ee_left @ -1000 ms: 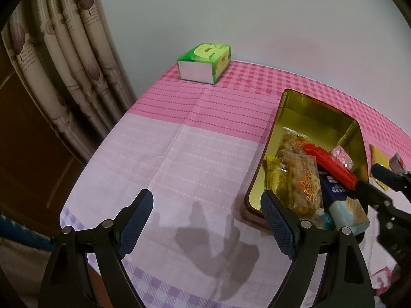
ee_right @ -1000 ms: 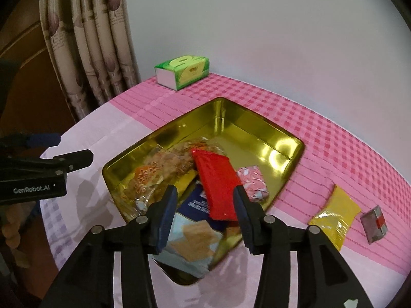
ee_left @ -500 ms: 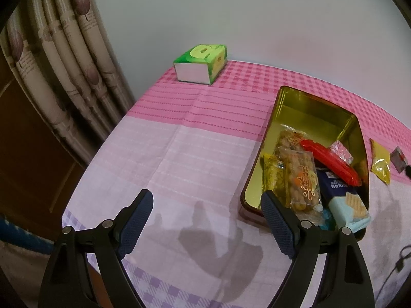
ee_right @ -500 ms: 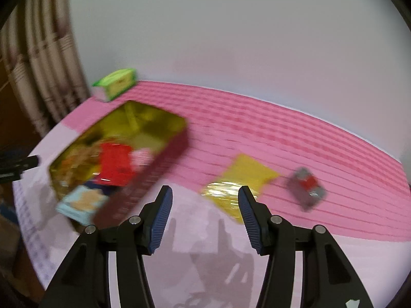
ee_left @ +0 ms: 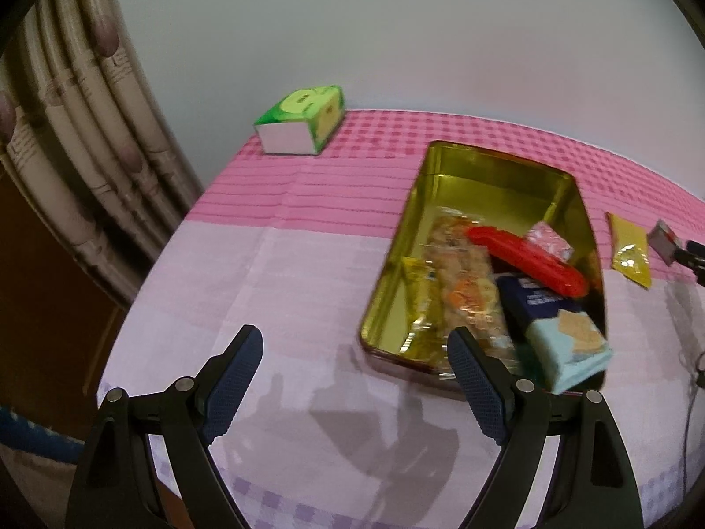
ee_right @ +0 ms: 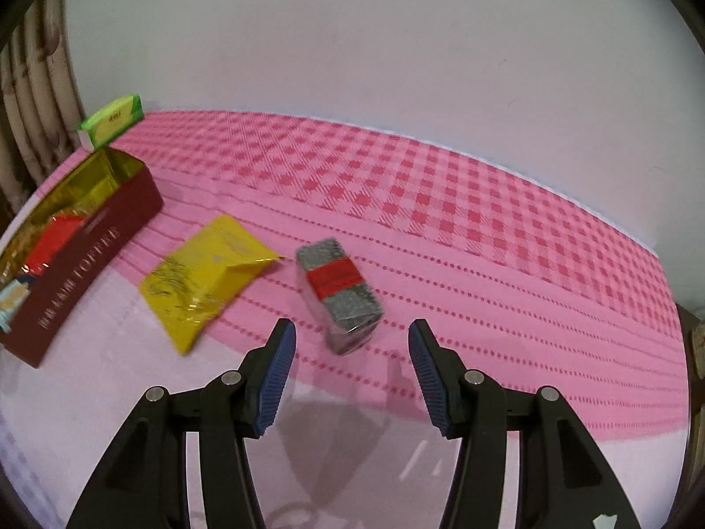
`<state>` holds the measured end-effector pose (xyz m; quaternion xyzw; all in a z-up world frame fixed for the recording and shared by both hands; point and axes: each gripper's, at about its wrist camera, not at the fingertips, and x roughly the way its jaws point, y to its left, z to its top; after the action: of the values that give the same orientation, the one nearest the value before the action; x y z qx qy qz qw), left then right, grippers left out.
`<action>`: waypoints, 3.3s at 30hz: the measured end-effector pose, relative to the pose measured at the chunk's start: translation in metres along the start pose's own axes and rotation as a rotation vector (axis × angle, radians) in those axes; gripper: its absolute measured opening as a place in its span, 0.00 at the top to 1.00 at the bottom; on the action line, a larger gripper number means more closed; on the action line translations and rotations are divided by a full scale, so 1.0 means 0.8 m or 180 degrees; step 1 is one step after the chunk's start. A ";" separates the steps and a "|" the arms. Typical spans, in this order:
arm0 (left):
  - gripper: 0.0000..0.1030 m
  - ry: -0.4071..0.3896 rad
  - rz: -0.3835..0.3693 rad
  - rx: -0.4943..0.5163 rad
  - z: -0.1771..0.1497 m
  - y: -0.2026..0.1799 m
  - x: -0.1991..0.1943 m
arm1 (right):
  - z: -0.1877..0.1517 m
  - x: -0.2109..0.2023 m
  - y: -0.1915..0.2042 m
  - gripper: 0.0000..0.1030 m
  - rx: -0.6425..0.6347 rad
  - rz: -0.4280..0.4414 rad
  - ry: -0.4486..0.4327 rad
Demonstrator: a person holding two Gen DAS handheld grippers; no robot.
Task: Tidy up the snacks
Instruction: 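Grasp the grey-and-red block with the right gripper while the left grasps the yellow foil bag, then carry the yellow foil bag into the tin with the left gripper and release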
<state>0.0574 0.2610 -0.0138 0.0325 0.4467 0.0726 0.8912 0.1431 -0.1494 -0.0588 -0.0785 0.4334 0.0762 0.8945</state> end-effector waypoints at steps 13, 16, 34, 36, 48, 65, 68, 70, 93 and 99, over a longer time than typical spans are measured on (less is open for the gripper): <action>0.17 -0.0100 -0.0178 0.0506 0.026 -0.098 -0.030 | 0.014 0.042 -0.002 0.70 -0.0224 0.0430 0.0016; 0.17 -0.0123 -0.0345 0.0585 0.036 -0.136 -0.029 | 0.012 0.038 0.000 0.74 -0.0166 0.0420 -0.0035; 0.16 -0.0175 -0.0807 0.0896 0.046 -0.290 0.013 | -0.051 -0.009 -0.044 0.76 0.0631 -0.0354 -0.0170; 0.17 -0.0192 -0.0858 0.0945 0.046 -0.300 0.018 | -0.058 -0.011 -0.051 0.76 0.0681 -0.0372 -0.0157; 0.16 -0.0010 -0.1183 0.1048 0.053 -0.341 0.059 | -0.071 -0.013 -0.054 0.76 0.0741 -0.0375 -0.0185; 0.17 0.0314 -0.1197 0.1109 0.064 -0.378 0.118 | -0.071 -0.004 -0.055 0.76 0.0746 -0.0355 -0.0057; 0.18 0.0330 -0.1193 0.1143 0.064 -0.380 0.123 | -0.071 -0.004 -0.055 0.76 0.0746 -0.0357 -0.0057; 0.24 0.0315 -0.1172 0.1183 0.063 -0.383 0.124 | -0.071 -0.004 -0.055 0.76 0.0747 -0.0356 -0.0056; 0.52 0.0129 -0.1106 0.1199 0.055 -0.374 0.085 | -0.071 -0.004 -0.055 0.76 0.0747 -0.0355 -0.0056; 0.52 0.0077 -0.1099 0.1136 0.053 -0.362 0.054 | -0.071 -0.004 -0.055 0.76 0.0746 -0.0355 -0.0055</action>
<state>0.1460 -0.0176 -0.0580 0.1118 0.4620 -0.1603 0.8650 0.1068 -0.2044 -0.0877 0.0032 0.4266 -0.0242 0.9041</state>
